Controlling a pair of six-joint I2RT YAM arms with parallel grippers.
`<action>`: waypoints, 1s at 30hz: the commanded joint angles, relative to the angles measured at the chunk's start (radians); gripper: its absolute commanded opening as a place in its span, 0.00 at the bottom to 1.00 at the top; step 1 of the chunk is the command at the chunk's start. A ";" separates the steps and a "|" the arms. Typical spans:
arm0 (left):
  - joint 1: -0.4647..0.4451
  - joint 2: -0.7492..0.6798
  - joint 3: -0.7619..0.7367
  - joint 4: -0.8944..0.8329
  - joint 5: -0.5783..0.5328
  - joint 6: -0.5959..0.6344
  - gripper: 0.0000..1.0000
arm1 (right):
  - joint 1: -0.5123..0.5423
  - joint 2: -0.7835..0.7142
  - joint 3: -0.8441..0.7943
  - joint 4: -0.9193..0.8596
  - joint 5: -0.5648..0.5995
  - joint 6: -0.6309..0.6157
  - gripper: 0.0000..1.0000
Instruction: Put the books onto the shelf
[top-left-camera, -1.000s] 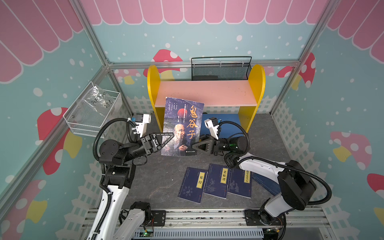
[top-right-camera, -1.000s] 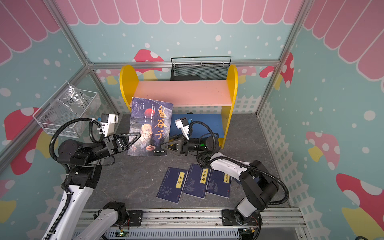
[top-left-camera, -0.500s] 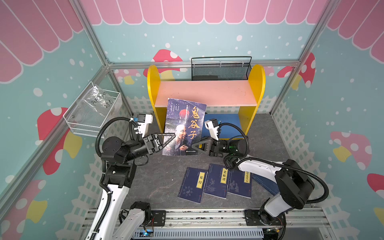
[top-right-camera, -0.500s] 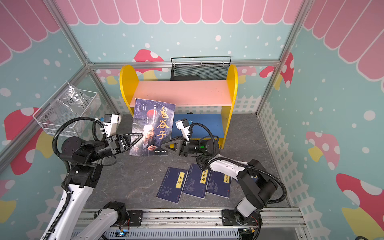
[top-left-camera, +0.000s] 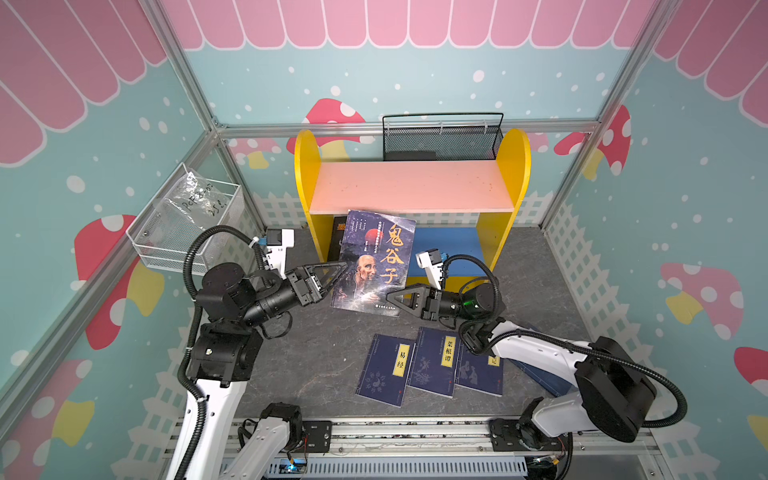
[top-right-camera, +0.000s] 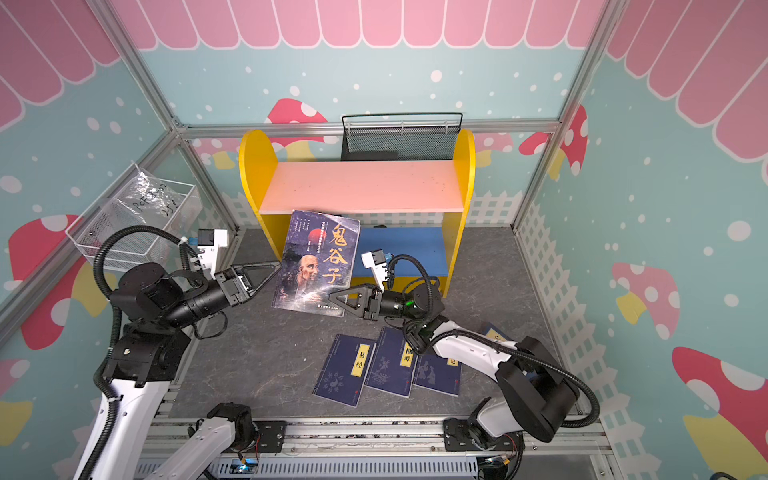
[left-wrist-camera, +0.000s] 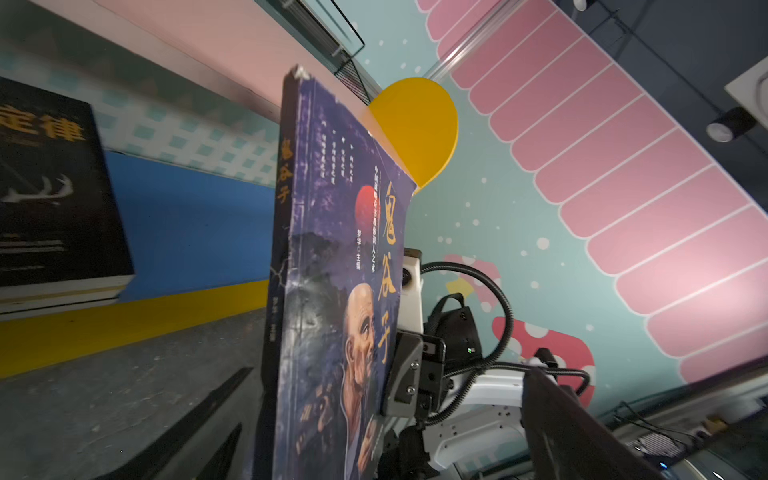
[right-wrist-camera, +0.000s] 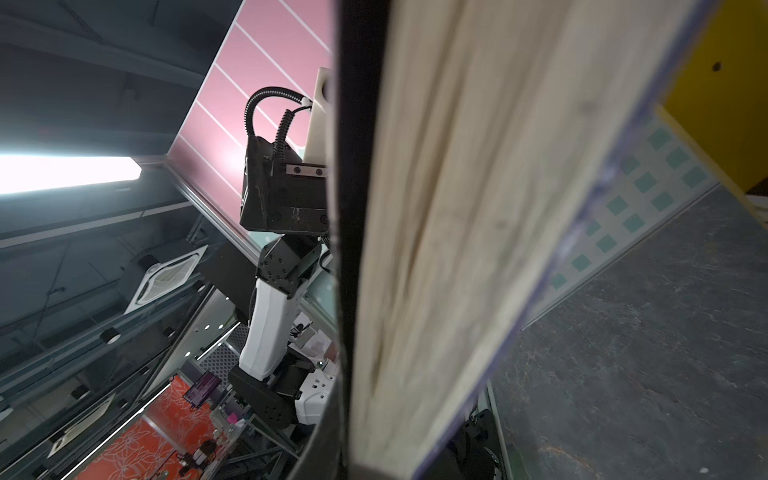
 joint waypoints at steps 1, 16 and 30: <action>-0.002 -0.031 0.067 -0.283 -0.297 0.183 0.99 | -0.012 -0.047 -0.051 -0.049 0.067 -0.043 0.11; -0.002 -0.124 0.030 -0.418 -0.655 0.236 0.99 | -0.033 -0.062 -0.027 -0.220 0.148 -0.178 0.11; -0.002 -0.211 -0.117 -0.270 -0.262 0.237 1.00 | -0.080 0.302 0.357 -0.308 0.092 -0.249 0.10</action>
